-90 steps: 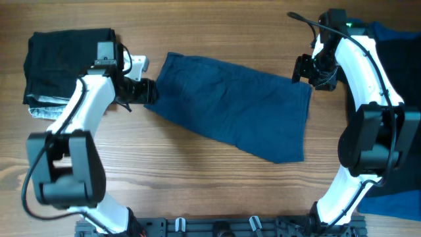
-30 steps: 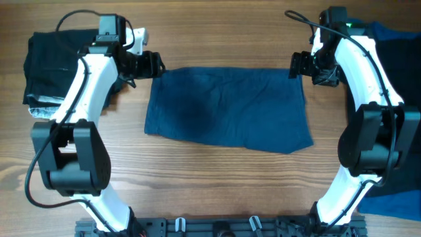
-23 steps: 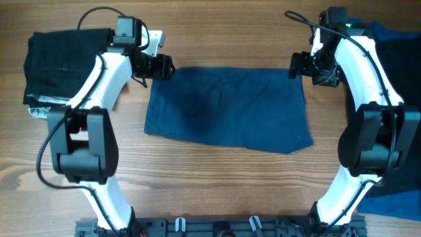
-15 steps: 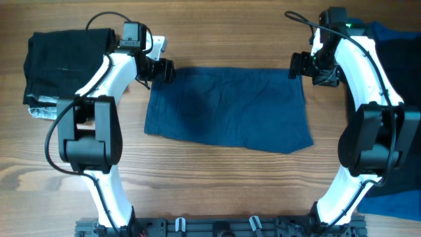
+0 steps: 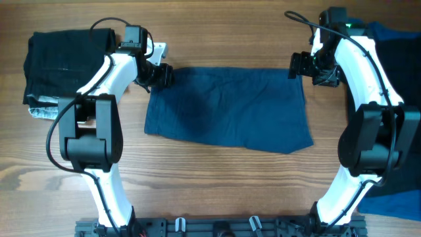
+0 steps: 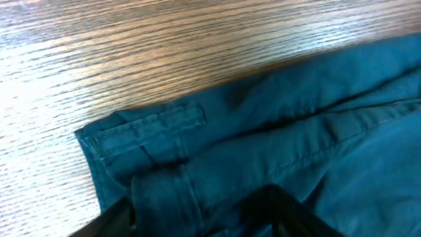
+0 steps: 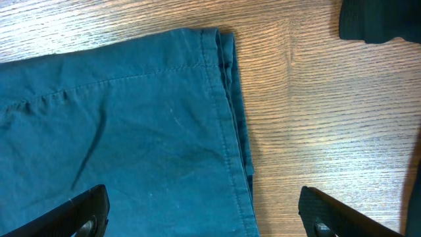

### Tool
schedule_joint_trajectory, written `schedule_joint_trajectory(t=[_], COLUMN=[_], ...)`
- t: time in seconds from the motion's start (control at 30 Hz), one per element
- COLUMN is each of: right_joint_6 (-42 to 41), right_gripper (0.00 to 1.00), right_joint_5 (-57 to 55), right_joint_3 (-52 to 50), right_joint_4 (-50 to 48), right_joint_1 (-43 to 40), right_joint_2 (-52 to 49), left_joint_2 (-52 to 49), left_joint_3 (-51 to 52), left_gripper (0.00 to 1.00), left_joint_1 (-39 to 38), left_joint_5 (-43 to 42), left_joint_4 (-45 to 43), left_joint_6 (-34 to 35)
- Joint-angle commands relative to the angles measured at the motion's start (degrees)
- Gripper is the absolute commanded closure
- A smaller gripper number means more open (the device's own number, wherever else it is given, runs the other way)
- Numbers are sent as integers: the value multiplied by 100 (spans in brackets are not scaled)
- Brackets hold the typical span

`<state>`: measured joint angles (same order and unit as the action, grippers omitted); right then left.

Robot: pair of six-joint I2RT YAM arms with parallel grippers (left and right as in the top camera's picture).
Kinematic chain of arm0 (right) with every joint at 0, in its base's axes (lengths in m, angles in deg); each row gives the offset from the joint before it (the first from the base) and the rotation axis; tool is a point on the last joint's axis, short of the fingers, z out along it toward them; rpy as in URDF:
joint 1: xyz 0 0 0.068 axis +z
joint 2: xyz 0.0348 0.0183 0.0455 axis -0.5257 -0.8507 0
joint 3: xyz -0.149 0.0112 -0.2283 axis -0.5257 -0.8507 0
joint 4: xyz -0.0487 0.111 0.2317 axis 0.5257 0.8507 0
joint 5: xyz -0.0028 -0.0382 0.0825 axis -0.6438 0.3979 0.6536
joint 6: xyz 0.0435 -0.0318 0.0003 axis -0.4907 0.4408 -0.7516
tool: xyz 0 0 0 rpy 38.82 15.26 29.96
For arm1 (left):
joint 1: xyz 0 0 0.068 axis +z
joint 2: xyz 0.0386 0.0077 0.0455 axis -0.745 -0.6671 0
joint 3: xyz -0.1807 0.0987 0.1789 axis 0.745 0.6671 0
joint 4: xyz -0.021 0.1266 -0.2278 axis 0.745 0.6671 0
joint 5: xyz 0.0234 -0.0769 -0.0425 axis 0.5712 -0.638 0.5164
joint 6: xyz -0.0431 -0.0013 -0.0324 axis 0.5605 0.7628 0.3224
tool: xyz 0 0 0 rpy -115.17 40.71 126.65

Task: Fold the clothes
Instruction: 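Pull the shorts' left edge leftward to flatten them with the left gripper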

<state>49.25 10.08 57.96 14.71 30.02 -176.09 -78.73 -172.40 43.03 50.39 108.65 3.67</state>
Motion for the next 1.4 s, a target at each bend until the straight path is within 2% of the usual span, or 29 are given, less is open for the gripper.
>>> schedule_joint_trajectory(t=[0.0, 0.07, 0.23, 0.3, 0.37, 0.4, 0.43, 0.5, 0.53, 0.63, 0.77, 0.87, 0.93, 1.07, 1.2, 1.27, 1.3, 1.37], right_joint_6=[59, 57, 55, 208, 940, 1403, 1609, 1720, 1818, 1967, 2675, 3165, 3182, 3322, 4669, 4861, 4857, 4830], right_gripper=[7, 7, 7, 7, 8, 8, 13, 34, 41, 50, 67, 66, 55, 58, 59, 58, 53, 50], right_joint_5=[-76, -76, -74, -37, 380, 728, 879, 874, 879, 876, 765, 608, 614, 468, 415, 496, 581, 621], right_joint_3=[-63, -63, -63, -63, -63, -63, -63, -63, -63, -66, -66, -66, -66, -63, -63, -63, -63, -63], right_joint_4=[-35, -33, -33, -15, 0, 2, -17, -181, -304, -553, -890, -1141, -1143, -1139, -1274, -1412, -1526, -1810], right_joint_1=[-20, -20, -20, -20, -20, -20, -20, -20, -20, -20, -20, -20, -20, -26, -101, -144, -177, -214], right_joint_2=[96, 96, 96, 96, 96, 96, 96, 96, 96, 83, -120, -363, -420, -422, -619, -813, -929, -1095], left_joint_2=[-7, 72, 358, 444, 448, 448, 448, 448, 448, 448, 448, 446, 448, 448, 448, 448, 448, 448], left_joint_3=[-37, -37, -37, -37, -37, -37, -37, -37, -37, -37, -37, -37, -37, -37, -37, -37, -37, -37], left_gripper=[53, 59, 63, 78, 90, 93, 93, 92, 92, 89, 82, 82, 81, 80, 76, 76, 75, 73], left_joint_1=[-2, -2, -2, -2, -2, -2, -2, -2, -2, -2, -2, -2, -2, -2, -2, -2, -2, -2], left_joint_5=[-267, -267, -267, -267, -271, -275, -291, -291, -291, -289, -289, -289, -289, -289, -289, -289, -289, -289], left_joint_4=[7, 52, 249, 385, 483, 549, 581, 586, 586, 586, 586, 586, 588, 610, 612, 612, 612, 610], left_joint_6=[-44, -42, -42, -22, -22, -24, -24, -24, -24, -24, -24, -24, -24, -24, -24, -24, -24, -24])
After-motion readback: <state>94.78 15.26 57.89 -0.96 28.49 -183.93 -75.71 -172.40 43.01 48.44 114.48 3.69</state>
